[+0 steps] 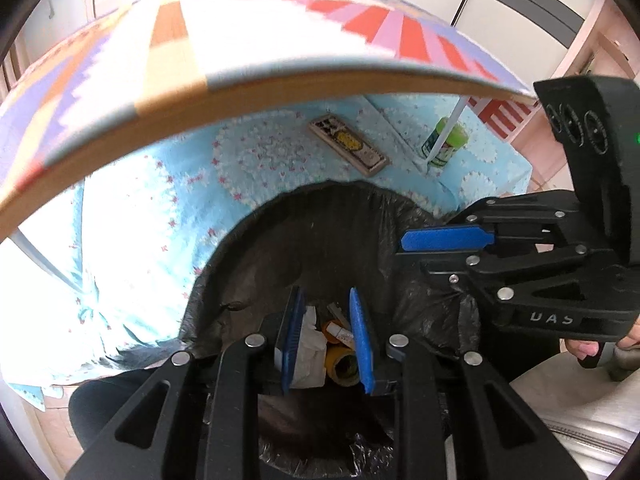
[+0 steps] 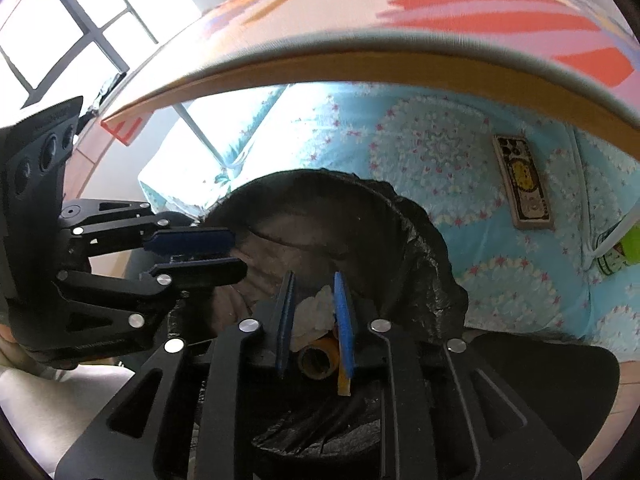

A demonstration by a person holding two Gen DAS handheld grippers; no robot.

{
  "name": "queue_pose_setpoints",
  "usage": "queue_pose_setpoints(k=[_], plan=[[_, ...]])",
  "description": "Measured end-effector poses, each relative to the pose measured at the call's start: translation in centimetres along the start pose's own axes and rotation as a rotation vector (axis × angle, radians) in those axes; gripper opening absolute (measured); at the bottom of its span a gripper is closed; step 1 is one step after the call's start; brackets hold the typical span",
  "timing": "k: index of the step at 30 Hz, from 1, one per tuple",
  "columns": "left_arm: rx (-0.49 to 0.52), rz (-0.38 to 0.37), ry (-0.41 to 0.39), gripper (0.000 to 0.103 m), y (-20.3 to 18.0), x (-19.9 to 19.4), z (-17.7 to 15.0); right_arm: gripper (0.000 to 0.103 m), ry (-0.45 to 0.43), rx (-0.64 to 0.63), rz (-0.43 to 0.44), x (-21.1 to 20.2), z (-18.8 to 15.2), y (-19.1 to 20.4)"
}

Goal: Collect trash
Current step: 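Lower both tools into the black trash bag and open them to drop the items, then raise both open tools out of the bin back over the board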

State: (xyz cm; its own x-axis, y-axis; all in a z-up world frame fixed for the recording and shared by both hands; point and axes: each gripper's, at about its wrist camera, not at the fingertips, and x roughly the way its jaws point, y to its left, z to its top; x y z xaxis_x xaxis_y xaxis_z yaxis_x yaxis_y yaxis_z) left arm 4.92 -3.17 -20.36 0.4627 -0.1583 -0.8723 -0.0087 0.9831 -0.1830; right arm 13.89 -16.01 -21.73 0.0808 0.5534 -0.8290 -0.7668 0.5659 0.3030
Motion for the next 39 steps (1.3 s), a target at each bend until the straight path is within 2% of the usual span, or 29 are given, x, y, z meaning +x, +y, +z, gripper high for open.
queue_pose_setpoints(k=[18, 22, 25, 29, 39], plan=[[0.088, 0.022, -0.167, 0.023, -1.1, -7.4, 2.3, 0.021, -0.144, -0.082, -0.029, -5.9, 2.6, 1.3], [0.101, 0.037, -0.201, 0.023, -1.0, -8.7, 3.2, 0.031, -0.190, -0.093, -0.042, -7.3, 3.5, 1.1], [0.110, 0.051, -0.224, 0.023, -0.9, -9.4, 4.3, 0.032, -0.212, -0.102, -0.050, -8.0, 4.4, 0.8], [0.108, 0.073, -0.256, 0.023, -0.1, -10.4, 6.1, 0.039, -0.247, -0.115, -0.064, -9.0, 6.0, 0.5], [0.098, 0.131, -0.307, 0.023, 2.5, -11.1, 10.9, 0.041, -0.295, -0.155, -0.118, -10.1, 10.3, -0.7]])
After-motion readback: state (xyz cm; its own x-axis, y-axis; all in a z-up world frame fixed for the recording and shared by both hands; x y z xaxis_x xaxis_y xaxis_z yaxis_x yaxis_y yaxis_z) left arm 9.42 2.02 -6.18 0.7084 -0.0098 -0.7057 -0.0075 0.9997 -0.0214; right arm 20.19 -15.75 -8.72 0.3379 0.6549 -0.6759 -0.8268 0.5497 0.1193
